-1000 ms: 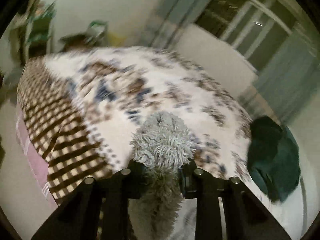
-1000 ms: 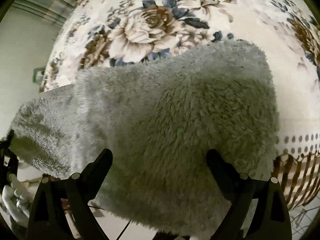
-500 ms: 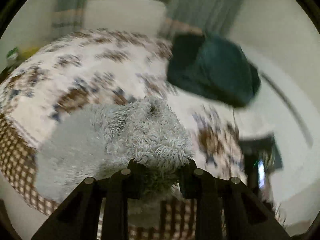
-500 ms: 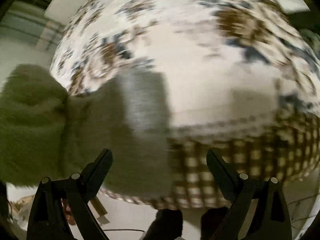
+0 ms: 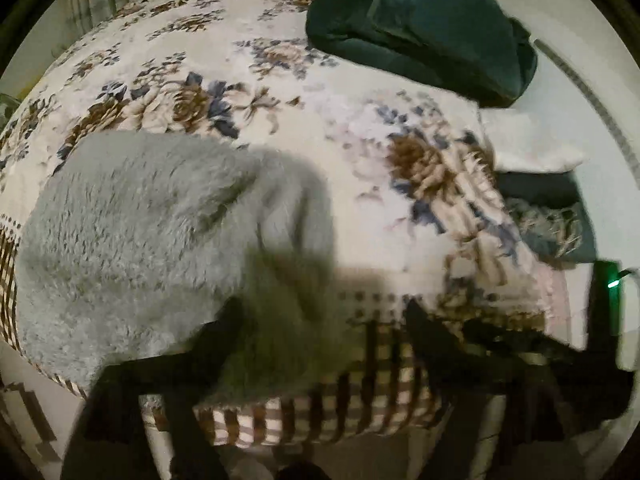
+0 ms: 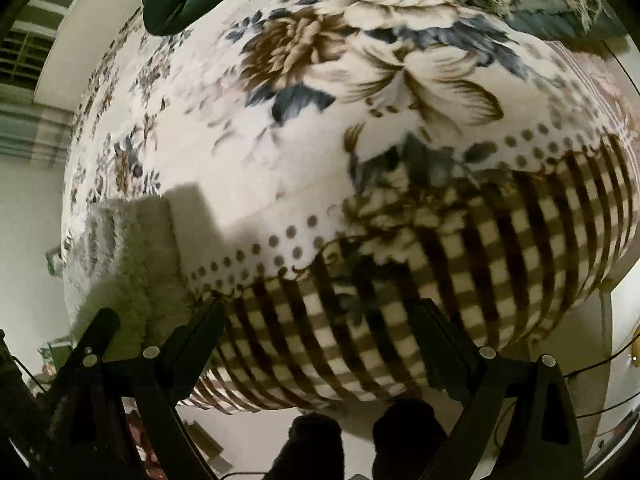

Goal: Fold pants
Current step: 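Fold the pants bundle over again with both grippers and press it flat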

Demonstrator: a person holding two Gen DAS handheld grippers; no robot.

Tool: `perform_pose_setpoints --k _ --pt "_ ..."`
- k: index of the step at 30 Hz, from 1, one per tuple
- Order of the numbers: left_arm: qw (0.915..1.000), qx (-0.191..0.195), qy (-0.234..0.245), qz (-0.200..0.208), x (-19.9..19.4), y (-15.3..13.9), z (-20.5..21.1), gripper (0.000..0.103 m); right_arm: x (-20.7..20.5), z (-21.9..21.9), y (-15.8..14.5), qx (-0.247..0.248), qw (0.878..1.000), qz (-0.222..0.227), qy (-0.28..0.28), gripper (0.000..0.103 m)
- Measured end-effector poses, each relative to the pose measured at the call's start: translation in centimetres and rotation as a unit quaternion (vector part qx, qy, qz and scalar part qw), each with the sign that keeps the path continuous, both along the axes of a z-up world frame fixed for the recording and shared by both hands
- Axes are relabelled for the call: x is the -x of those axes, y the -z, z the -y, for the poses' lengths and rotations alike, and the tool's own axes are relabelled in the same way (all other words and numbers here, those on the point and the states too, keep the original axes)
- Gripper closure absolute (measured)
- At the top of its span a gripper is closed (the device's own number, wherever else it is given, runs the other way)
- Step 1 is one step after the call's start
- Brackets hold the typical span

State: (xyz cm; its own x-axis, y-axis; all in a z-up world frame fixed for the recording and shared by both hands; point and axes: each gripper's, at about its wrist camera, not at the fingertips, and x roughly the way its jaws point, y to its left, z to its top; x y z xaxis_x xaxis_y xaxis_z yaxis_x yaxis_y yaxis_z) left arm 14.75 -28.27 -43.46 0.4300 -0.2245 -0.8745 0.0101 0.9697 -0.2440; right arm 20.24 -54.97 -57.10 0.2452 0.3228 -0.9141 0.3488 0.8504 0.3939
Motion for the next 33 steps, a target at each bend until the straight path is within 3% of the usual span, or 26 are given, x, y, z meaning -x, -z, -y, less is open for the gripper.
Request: perform_pose_setpoints --k 4,8,13,17,19,21,25,27,29,31,32,33 --pt "0.9998 0.005 -0.007 0.017 0.3 -3.9 -2.0 0.011 -0.3 -0.3 -0.2 -0.048 0.999 0.012 0.011 0.006" --pt "0.9958 -0.062 -0.062 0.027 -0.2 -5.3 -8.2 0.011 -2.5 -3.1 0.7 -0.130 0.991 0.021 0.005 0.003" --pt "0.9816 -0.139 -0.130 -0.015 -2.6 -1.8 -17.7 0.011 -7.2 -8.6 3.6 -0.220 0.975 0.013 -0.024 0.003" --pt "0.9747 -0.150 -0.156 -0.056 -3.8 1.5 -21.9 0.011 -10.5 -12.8 6.7 -0.275 0.961 -0.014 -0.029 0.003" --pt "0.9749 -0.144 -0.157 -0.065 -3.8 2.4 -22.6 0.011 -10.9 -14.1 7.0 -0.320 0.947 -0.008 -0.020 0.013" --pt "0.9745 -0.143 -0.157 -0.073 -3.6 2.9 -22.6 0.011 -11.3 -14.9 5.3 -0.275 0.960 0.014 -0.043 0.079" --pt "0.9784 -0.121 -0.147 -0.081 -3.3 3.7 -22.5 0.011 -11.0 -13.9 0.3 -0.220 0.971 0.089 -0.042 0.080" --pt "0.9810 -0.103 -0.142 -0.083 -3.4 4.0 -22.2 0.011 -11.2 -13.0 -0.7 -0.180 0.978 0.101 -0.040 0.080" --pt "0.9809 -0.102 -0.140 -0.088 -3.4 4.3 -21.9 0.011 -11.8 -13.4 0.7 -0.143 0.986 0.063 -0.061 0.079" --pt "0.9805 -0.099 -0.141 -0.094 -3.5 4.1 -21.9 0.011 -12.0 -13.8 3.2 -0.145 0.987 -0.005 -0.069 0.071" --pt "0.9815 -0.091 -0.141 -0.092 -3.5 3.8 -21.9 0.011 -11.6 -13.5 3.5 -0.150 0.987 -0.010 -0.065 0.067" --pt "0.9828 -0.083 -0.140 -0.087 -3.4 3.3 -22.0 0.011 -11.0 -13.2 3.4 -0.157 0.986 -0.006 -0.056 0.055"
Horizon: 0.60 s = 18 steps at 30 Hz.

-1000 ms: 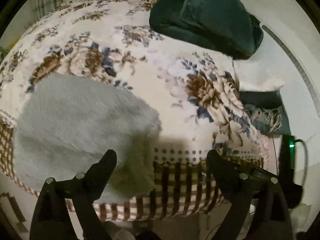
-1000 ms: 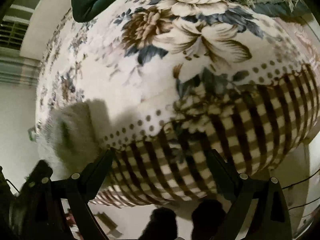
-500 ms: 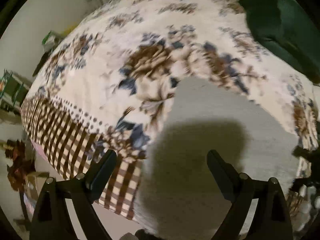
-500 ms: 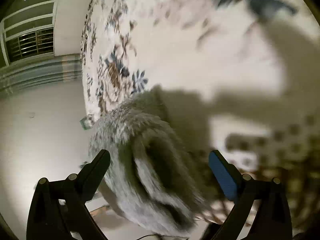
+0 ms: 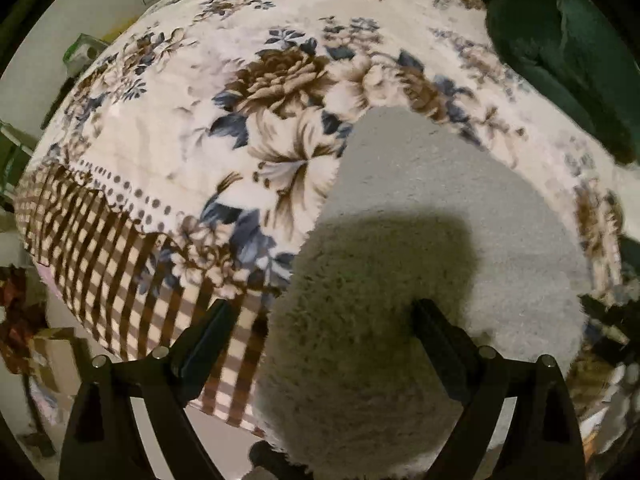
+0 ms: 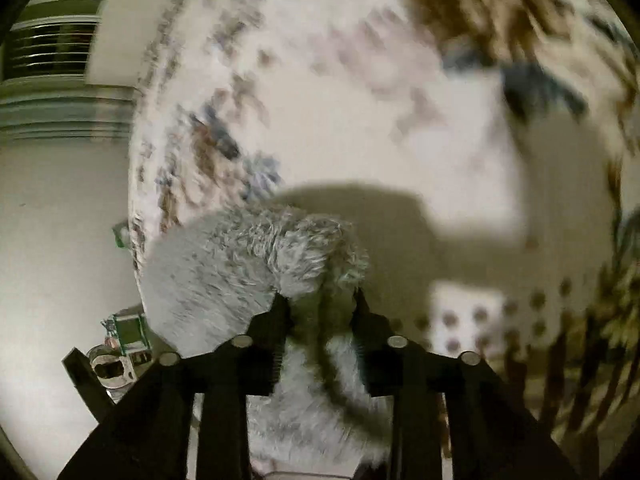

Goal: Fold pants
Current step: 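Fold the pants bundle over again with both grippers and press it flat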

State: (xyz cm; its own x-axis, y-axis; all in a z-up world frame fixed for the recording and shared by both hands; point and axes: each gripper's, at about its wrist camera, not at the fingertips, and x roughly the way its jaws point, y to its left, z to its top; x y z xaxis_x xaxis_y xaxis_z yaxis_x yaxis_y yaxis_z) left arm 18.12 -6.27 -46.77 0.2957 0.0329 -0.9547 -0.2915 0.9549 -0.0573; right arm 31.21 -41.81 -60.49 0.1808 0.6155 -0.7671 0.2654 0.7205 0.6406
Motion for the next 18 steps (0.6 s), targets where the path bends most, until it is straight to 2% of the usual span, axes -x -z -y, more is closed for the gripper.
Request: perform_pose_setpoints --k 1,2,3,4,5,7,8,9,10,11,13,15,16,17,18 --pt "1.0000 0.001 0.000 0.003 0.1 -0.3 -0.1 0.011 0.8 0.5 -0.2 -0.011 1.000 0.005 0.008 0.046" --pt "0.9999 0.001 0.000 0.012 0.3 -0.9 -0.2 0.011 1.8 1.1 -0.2 -0.034 0.999 0.007 0.017 0.032" --pt "0.9998 0.003 0.000 0.017 0.3 -1.2 -0.2 0.011 3.0 1.6 -0.1 -0.056 0.998 0.004 0.023 0.026" --pt "0.9998 0.003 0.000 0.019 0.3 -1.2 -0.3 0.011 4.1 1.5 0.3 -0.075 0.997 -0.004 0.023 0.024" --pt "0.9998 0.002 0.000 0.019 0.3 -1.1 -0.4 0.011 4.8 1.4 0.9 -0.078 0.997 -0.014 0.017 0.020" --pt "0.9999 -0.004 0.003 0.010 0.0 -0.2 -0.4 0.011 6.1 1.2 2.6 -0.076 0.996 -0.040 0.003 0.020" --pt "0.9999 -0.014 0.005 0.002 -0.1 0.5 -0.4 0.011 6.8 0.7 3.7 -0.085 0.995 -0.053 0.002 0.022" --pt "0.9997 -0.021 0.008 -0.006 -0.2 1.4 -0.5 0.011 7.6 0.2 4.6 -0.097 0.993 -0.060 0.006 0.051" --pt "0.9996 -0.022 0.010 -0.013 -0.2 2.1 -0.7 0.010 8.1 0.1 5.1 -0.099 0.993 -0.070 0.003 0.072" --pt "0.9994 -0.024 0.007 -0.025 -0.1 3.1 -1.0 0.009 8.6 -0.4 5.9 -0.093 0.992 -0.089 -0.002 0.078" --pt "0.9993 -0.005 0.007 -0.035 0.0 4.3 -1.6 0.009 9.4 -1.1 7.0 -0.063 0.991 -0.115 -0.014 0.078" --pt "0.9993 0.005 0.007 -0.038 0.2 3.8 -1.8 0.009 9.4 -1.7 7.2 -0.041 0.992 -0.119 -0.033 0.078" --pt "0.9993 0.005 0.012 -0.035 0.2 3.1 -1.6 0.009 9.2 -1.9 7.0 -0.033 0.992 -0.118 -0.043 0.074" --pt "0.9994 0.003 0.016 -0.029 0.2 2.3 -1.4 0.009 8.8 -2.1 6.5 -0.027 0.991 -0.120 -0.050 0.064" --pt "0.9996 0.003 0.018 -0.021 0.2 1.3 -1.3 0.009 8.4 -2.0 5.6 -0.024 0.991 -0.116 -0.055 0.060"
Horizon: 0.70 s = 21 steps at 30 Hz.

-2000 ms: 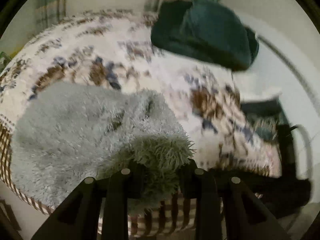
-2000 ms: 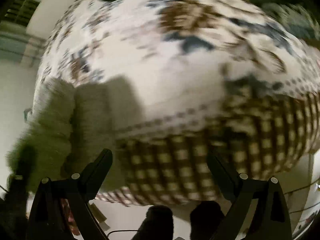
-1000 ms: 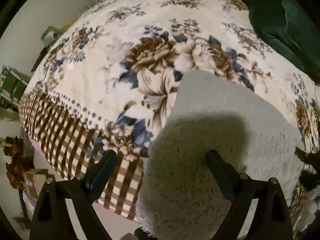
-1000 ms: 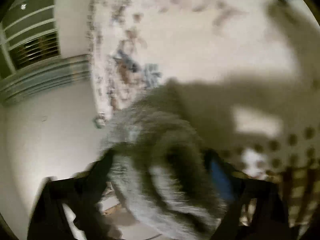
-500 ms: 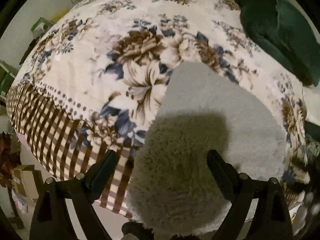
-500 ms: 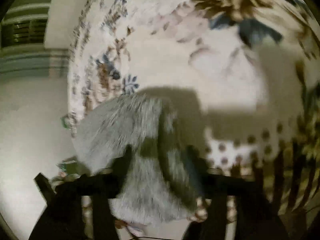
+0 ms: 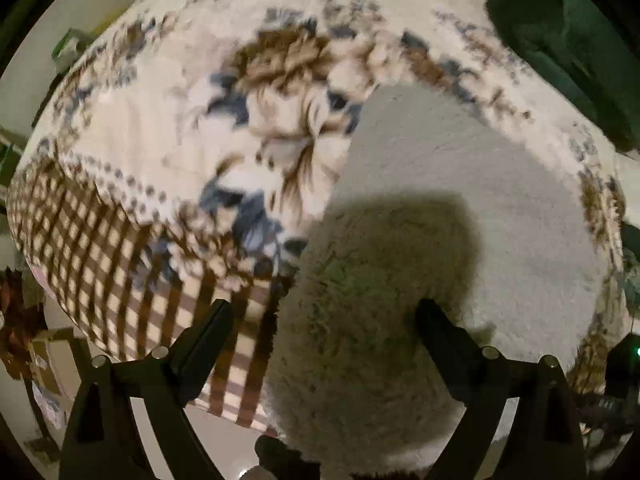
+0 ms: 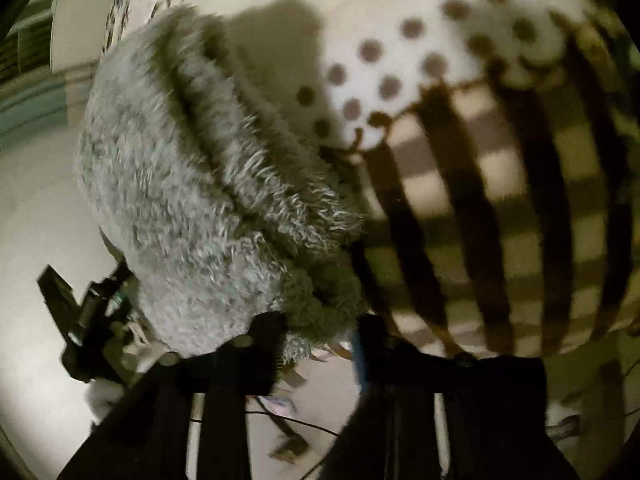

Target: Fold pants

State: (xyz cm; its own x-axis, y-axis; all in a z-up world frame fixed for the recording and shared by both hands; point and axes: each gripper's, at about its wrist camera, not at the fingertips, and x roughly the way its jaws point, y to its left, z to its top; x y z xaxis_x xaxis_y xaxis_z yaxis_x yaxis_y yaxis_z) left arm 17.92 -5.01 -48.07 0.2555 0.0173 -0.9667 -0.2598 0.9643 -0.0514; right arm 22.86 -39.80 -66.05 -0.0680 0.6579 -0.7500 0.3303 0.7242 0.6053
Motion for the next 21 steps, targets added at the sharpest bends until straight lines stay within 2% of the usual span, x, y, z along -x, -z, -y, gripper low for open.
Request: perform_pose_setpoints --k 2,3,6,8,11,12,14,17,19,21 --pt "0.9997 0.011 0.001 0.021 -0.6 -2.4 0.2 0.009 -0.8 0.5 -2.4 -0.008 0.999 0.032 -0.001 0.056" --pt "0.9991 0.021 0.004 0.035 -1.3 -3.4 0.3 0.009 -0.9 1.4 -3.9 -0.011 0.998 0.054 0.008 0.045" --pt "0.9982 0.032 0.011 0.049 -4.5 -4.1 0.6 0.009 -3.1 3.6 -6.5 -0.034 0.991 0.110 0.069 0.032" --pt "0.9983 0.029 0.014 0.048 -6.8 -3.4 0.7 0.009 -5.5 4.5 -6.2 -0.053 0.987 0.116 0.102 0.032" --pt "0.9986 0.039 0.026 0.025 -10.5 -1.3 0.8 0.009 -9.1 4.0 -3.4 -0.060 0.988 0.084 0.111 0.032" --pt "0.9986 0.041 0.032 0.014 -11.5 -0.4 0.9 0.009 -9.9 3.5 -2.5 -0.058 0.990 0.075 0.104 0.038" --pt "0.9988 0.034 0.035 -0.004 -13.2 1.1 0.7 0.009 -11.1 2.8 -2.6 -0.054 0.990 0.090 0.098 0.067" --pt "0.9986 0.038 0.032 -0.014 -14.3 2.4 0.1 0.009 -11.9 2.7 -5.3 -0.006 0.981 0.166 0.097 0.072" --pt "0.9979 0.056 0.022 -0.023 -14.6 3.5 -0.7 0.008 -12.2 2.7 -5.4 0.021 0.979 0.170 0.112 0.074" --pt "0.9966 0.075 0.007 -0.034 -14.6 4.4 -1.4 0.008 -12.9 2.5 -3.7 0.041 0.983 0.152 0.099 0.073"
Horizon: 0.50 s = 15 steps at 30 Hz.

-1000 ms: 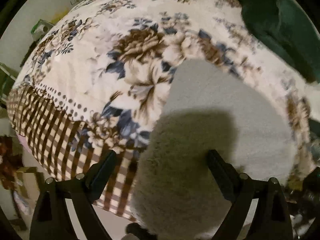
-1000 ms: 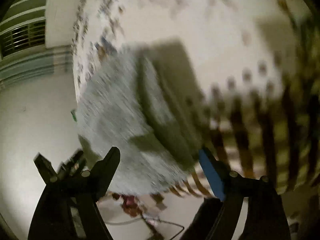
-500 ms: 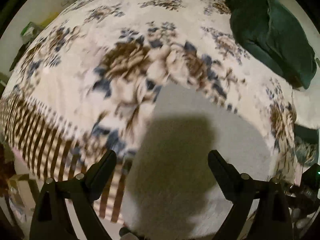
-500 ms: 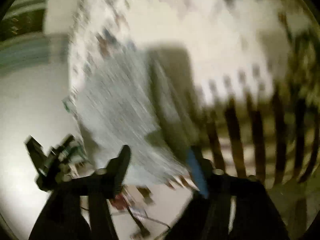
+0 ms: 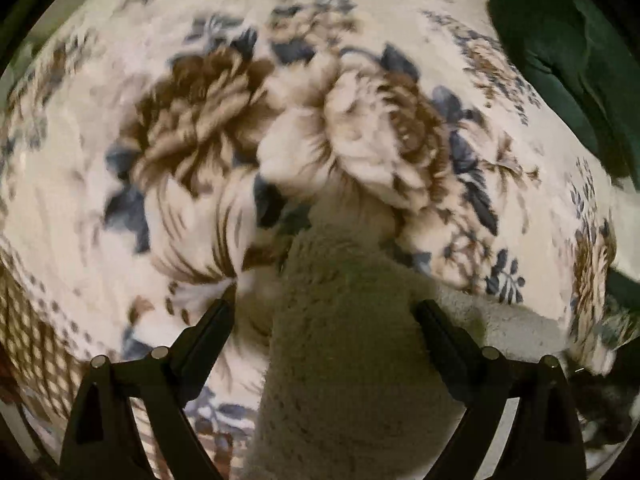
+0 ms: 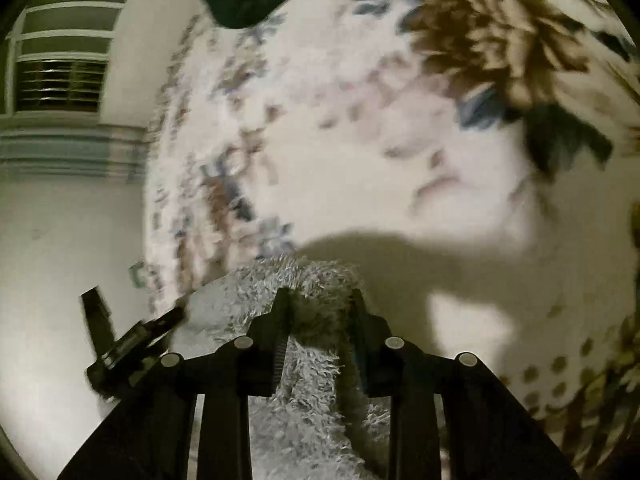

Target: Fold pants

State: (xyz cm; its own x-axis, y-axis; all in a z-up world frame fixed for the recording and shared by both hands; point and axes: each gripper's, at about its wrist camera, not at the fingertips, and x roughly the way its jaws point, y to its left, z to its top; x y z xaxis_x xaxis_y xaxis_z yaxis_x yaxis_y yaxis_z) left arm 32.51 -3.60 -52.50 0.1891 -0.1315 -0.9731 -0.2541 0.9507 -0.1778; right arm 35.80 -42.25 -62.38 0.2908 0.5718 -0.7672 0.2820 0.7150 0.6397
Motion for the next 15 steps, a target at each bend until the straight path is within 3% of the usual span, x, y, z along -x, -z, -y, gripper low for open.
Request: perform_pose_setpoints --k 2,4,6,8,11,14,15 --pt "0.9995 0.023 -0.019 -0.004 0.6 0.0 -0.9 0.008 -0.2 -0.5 1.5 -0.002 0.999 -0.031 -0.030 0.069" --pt "0.9990 0.032 -0.022 0.020 2.1 -2.0 -1.5 0.009 0.2 0.1 0.7 -0.021 0.999 -0.038 -0.030 0.056" --pt "0.9977 0.041 -0.025 0.047 4.0 -4.1 -1.8 0.009 1.4 0.8 -0.9 -0.029 0.999 -0.019 -0.033 0.023" --pt "0.9962 0.044 -0.027 0.070 7.3 -6.1 -1.8 0.009 3.8 1.6 -2.2 -0.035 0.998 -0.006 -0.044 0.014" --pt "0.9971 0.026 -0.023 0.068 11.5 -6.2 -1.4 0.009 7.8 2.7 -1.5 -0.053 0.997 -0.045 -0.042 0.014" --pt "0.9994 -0.012 -0.012 0.032 14.3 -3.4 -0.6 0.009 11.2 2.9 1.2 -0.106 0.991 -0.086 -0.017 0.018" --pt "0.9995 -0.005 -0.017 0.025 14.7 -2.6 -0.7 0.009 12.0 2.8 1.8 -0.114 0.989 -0.092 -0.010 0.047"
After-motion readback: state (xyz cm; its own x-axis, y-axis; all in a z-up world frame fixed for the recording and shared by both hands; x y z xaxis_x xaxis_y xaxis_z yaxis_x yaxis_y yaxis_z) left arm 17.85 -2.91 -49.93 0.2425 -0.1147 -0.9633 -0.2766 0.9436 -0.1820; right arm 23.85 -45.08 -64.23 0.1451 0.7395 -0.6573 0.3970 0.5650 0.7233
